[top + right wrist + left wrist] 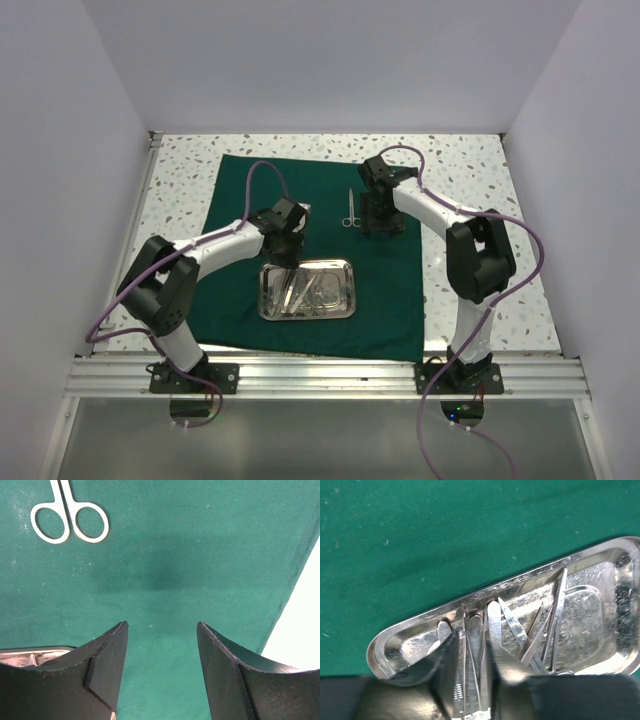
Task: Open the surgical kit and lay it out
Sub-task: Pick up the medical item from the container, then place the medical item in the surgical kit.
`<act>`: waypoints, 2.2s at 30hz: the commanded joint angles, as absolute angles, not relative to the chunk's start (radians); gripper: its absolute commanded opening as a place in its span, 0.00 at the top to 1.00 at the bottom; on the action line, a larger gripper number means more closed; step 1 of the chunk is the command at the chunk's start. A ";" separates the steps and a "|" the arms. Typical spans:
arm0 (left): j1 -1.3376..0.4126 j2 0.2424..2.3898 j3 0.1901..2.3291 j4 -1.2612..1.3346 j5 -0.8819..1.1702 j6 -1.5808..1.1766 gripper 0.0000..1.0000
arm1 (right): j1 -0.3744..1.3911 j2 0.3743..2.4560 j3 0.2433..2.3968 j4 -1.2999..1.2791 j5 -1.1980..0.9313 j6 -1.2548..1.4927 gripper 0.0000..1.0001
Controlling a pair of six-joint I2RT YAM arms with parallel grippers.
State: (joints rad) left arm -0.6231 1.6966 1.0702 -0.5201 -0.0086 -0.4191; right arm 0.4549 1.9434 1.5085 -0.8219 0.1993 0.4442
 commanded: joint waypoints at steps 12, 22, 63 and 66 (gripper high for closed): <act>-0.646 1.646 1.106 -0.505 -0.005 -0.423 0.65 | 0.451 1.873 1.450 -0.796 0.218 0.462 0.40; -0.660 1.695 1.101 -0.499 -0.017 -0.442 0.70 | 0.451 1.862 1.443 -0.798 0.222 0.463 0.39; -0.485 2.318 2.126 -0.565 -0.072 -0.410 1.00 | 0.451 1.652 1.307 -0.882 0.232 0.480 0.40; -0.482 2.373 2.167 -0.537 -0.066 -0.442 0.92 | 0.451 1.602 1.232 -0.881 0.241 0.482 0.40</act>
State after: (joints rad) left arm -0.4751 2.3650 2.0750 -0.6262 -0.1032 -0.4095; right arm 0.4549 1.6657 1.2861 -0.8536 0.2195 0.4641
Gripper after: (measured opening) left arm 0.040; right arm 0.600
